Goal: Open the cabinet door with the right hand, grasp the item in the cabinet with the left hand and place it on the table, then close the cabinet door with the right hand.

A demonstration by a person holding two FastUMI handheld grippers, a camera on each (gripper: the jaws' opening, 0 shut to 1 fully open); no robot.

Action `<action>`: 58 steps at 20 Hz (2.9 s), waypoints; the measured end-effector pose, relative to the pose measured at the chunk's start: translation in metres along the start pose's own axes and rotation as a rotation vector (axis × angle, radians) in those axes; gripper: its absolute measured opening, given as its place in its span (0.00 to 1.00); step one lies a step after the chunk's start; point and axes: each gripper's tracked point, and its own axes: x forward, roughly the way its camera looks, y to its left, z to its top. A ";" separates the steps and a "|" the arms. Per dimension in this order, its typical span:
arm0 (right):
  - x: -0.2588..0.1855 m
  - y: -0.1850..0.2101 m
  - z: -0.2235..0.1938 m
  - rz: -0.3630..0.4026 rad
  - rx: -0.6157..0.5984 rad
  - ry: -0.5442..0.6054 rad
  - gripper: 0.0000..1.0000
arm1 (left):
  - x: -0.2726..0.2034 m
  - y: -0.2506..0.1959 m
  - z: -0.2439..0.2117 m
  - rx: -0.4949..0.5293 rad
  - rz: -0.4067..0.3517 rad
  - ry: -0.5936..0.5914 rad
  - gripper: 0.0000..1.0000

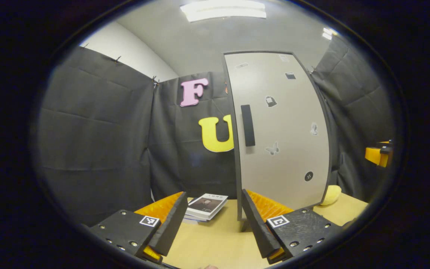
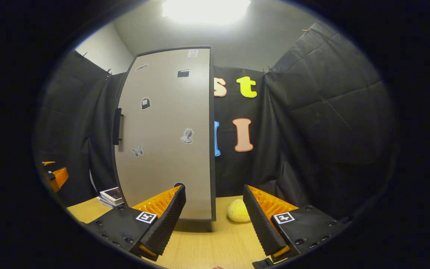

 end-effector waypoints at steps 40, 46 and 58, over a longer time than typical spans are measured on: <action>0.169 0.310 0.105 0.272 0.008 0.021 0.97 | 0.025 0.255 -0.079 0.036 0.240 0.117 0.89; 0.185 0.331 0.101 0.253 -0.002 0.057 0.78 | 0.027 0.282 -0.093 0.018 0.261 0.134 0.87; 0.193 0.331 0.092 0.253 -0.051 0.136 0.14 | 0.036 0.284 -0.099 -0.001 0.235 0.127 0.89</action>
